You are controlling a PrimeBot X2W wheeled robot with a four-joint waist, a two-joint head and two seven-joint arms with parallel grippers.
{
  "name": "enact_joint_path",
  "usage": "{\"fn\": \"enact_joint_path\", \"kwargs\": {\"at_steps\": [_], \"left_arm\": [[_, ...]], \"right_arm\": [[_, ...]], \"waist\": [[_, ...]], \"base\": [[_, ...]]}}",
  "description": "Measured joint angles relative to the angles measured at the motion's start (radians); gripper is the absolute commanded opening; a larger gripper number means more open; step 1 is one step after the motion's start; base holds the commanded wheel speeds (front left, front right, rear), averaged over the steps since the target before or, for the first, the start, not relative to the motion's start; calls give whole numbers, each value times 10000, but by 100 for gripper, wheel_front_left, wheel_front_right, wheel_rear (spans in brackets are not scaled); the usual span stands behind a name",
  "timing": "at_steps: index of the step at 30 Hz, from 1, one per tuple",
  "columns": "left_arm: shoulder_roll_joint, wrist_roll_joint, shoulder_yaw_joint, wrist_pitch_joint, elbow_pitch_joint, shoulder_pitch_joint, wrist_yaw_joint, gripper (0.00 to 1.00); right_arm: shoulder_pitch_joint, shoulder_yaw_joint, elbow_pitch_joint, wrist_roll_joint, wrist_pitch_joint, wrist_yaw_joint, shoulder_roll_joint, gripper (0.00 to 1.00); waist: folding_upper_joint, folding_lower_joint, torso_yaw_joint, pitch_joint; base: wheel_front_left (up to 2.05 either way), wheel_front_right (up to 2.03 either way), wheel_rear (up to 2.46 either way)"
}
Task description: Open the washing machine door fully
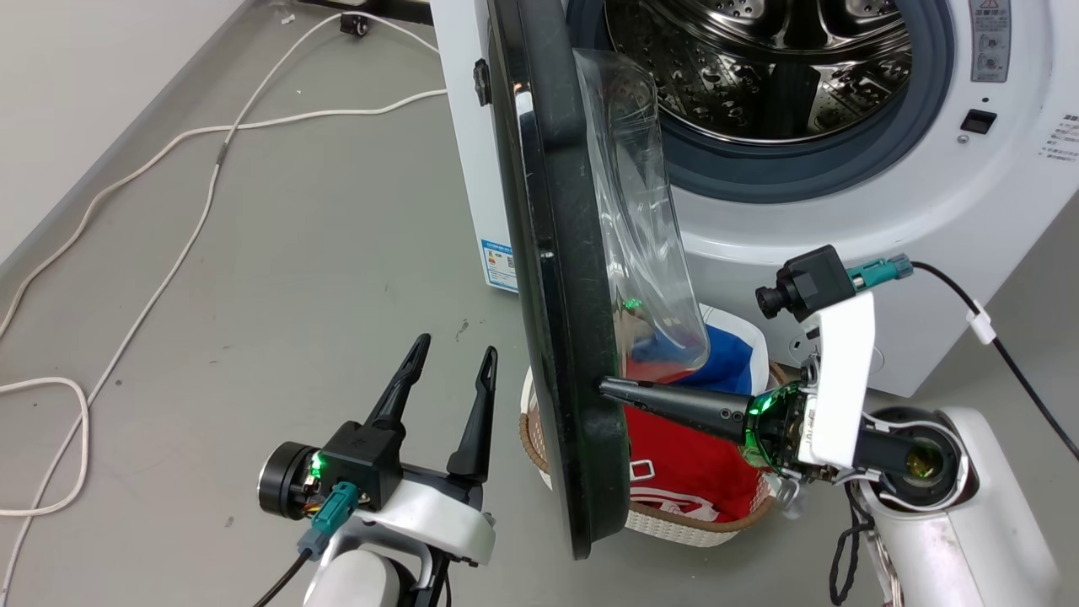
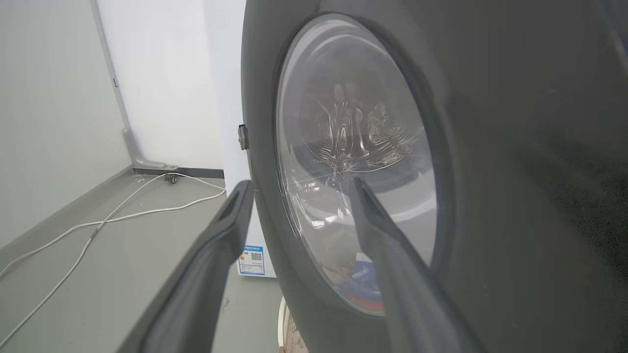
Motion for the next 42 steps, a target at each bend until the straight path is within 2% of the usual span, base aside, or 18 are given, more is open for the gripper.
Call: {"fn": "enact_joint_path", "kwargs": {"at_steps": [6,9,13,16,21,26,27,28,29,30,34,37,42], "left_arm": [[0,50,123,0,42,107,-12,100],[0,82,178,-2,59,151,-56,100],[19,140,291,0,94,170,-136,100],[38,140,451,-2,115,188,-167,100],[107,132,775,-2,130,273,-134,100],[276,73,1085,0,201,461,-134,100],[303,54,1147,0,213,500,-132,100],[328,36,1195,-2,232,528,-144,100],[347,13,1220,0,263,567,-153,100],[368,-4,1239,-2,318,600,-188,100],[531,-111,1315,0,525,661,-253,100],[669,-178,1363,8,696,727,-297,100],[842,-313,1365,222,830,867,-339,100]], "right_arm": [[445,-244,-293,128,-558,-2,75,0],[742,-788,-585,286,-1733,-134,-15,0],[1196,-1235,-1375,736,-3442,-123,-40,0],[1693,-1695,-1837,600,-4661,-125,-25,0],[2584,-2642,-2481,-740,-6381,-125,-38,0],[3488,-3509,-2991,-3204,-7917,-125,-253,0],[3656,-3620,-3085,-3810,-8195,-125,-297,20],[3800,-3708,-3172,-4337,-8441,-125,-314,50],[3962,-3760,-3281,-5093,-8771,-125,-407,84],[4099,-3802,-3377,-5929,-9076,-125,-533,100],[4501,-4025,-3726,-8907,-10188,-125,-780,100],[4700,-4038,-4004,-10598,-10610,-123,-732,100],[5226,-3776,-4222,-12136,-10861,-123,-585,100]], "waist": [[0,2,-149,-82],[0,4,-357,-161],[0,6,-746,-279],[0,5,-1103,-364],[0,5,-1732,-504],[0,4,-2282,-629],[0,3,-2379,-648],[0,3,-2468,-662],[0,3,-2554,-674],[0,3,-2627,-684],[0,2,-2856,-702],[0,2,-2973,-756],[0,1,-3082,-905]], "base": [[0,0,0],[0,0,0],[0,0,0],[0,0,0],[0,0,0],[0,0,0],[0,0,0],[0,0,0],[0,0,0],[0,0,0],[0,0,0],[0,0,0],[0,0,0]]}}
